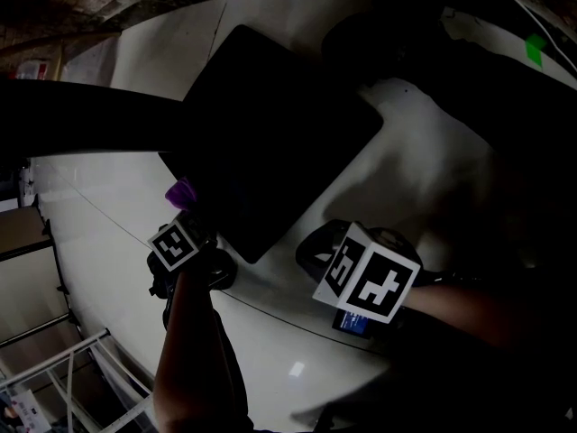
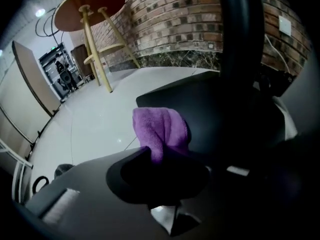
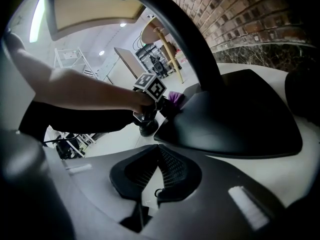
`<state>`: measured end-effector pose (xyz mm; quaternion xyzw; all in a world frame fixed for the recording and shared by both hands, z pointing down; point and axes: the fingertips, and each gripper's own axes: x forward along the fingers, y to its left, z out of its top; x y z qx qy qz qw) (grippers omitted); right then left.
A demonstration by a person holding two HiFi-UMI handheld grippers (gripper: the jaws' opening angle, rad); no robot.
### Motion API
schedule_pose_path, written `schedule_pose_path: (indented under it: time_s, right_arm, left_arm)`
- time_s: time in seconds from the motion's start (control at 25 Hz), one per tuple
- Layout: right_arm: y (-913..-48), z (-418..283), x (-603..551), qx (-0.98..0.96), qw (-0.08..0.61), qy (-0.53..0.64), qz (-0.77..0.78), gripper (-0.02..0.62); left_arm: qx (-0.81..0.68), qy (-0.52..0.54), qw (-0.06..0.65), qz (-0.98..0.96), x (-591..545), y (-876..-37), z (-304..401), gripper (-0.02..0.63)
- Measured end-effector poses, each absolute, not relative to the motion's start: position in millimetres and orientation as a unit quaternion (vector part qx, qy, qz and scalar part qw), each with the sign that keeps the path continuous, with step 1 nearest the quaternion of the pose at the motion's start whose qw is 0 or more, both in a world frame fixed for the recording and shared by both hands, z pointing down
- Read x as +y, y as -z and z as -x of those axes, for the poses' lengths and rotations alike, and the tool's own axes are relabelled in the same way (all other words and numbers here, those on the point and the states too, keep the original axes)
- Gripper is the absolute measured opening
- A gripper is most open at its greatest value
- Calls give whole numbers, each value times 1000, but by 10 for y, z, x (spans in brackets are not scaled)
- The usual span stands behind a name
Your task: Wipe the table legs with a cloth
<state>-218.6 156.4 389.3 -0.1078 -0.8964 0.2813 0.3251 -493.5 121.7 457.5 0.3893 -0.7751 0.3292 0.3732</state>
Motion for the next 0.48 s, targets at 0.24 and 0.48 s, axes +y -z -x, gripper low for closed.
schedule_pose_path:
  time_s: [0.24,0.48]
  right_arm:
    - [-3914,2178,1599,-896,328,-279,110,2]
    - [-3982,2162,1546,-894,334,-281,102,3]
  left_arm:
    - [-743,-299,289,-524,300,-4204,4470,72]
    - [-736,-301,310,-521,331,-4270,4650,75]
